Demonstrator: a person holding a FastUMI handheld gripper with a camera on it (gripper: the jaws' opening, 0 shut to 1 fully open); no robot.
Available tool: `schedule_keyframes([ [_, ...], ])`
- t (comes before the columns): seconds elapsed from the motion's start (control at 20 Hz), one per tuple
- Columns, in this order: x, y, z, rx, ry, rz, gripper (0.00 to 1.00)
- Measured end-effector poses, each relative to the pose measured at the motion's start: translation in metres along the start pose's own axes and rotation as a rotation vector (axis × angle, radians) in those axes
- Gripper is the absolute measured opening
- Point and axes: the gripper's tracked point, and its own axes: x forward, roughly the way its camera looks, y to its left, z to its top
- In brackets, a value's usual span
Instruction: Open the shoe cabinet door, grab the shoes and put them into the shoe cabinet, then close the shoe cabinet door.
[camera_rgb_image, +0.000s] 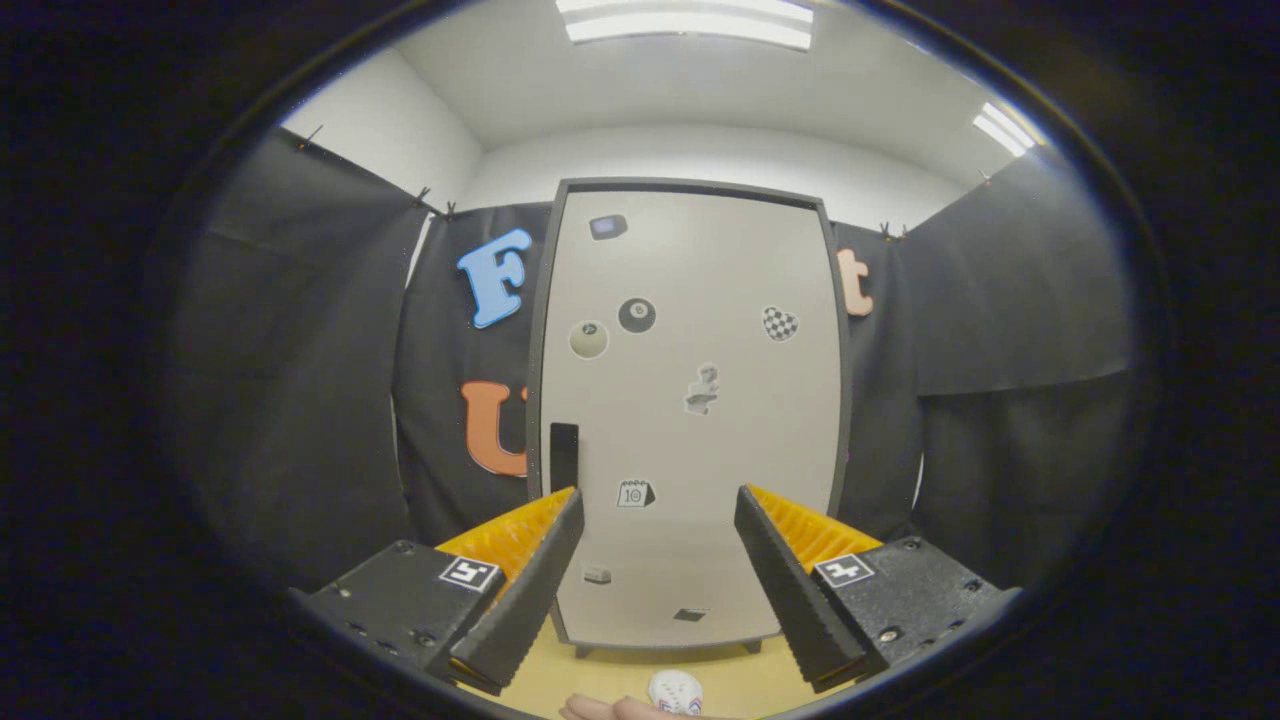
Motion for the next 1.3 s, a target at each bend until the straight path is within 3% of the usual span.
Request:
schedule_keyframes([
  [0.25, 0.065, 0.034, -0.025, 0.04, 0.071, 0.109, 1.0],
  [0.5, 0.099, 0.068, -0.034, 0.07, 0.075, 0.211, 0.99],
  [0.8, 0.133, 0.081, -0.049, 0.043, 0.115, 0.17, 0.96],
  [0.95, 0.147, 0.078, -0.055, 0.077, 0.152, 0.138, 0.82],
  [1.1, 0.153, 0.085, -0.057, 0.125, 0.171, 0.188, 0.64],
  [1.25, 0.154, 0.085, -0.058, 0.096, 0.186, 0.132, 0.39],
  [1.3, 0.155, 0.085, -0.06, 0.071, 0.19, 0.101, 0.37],
])
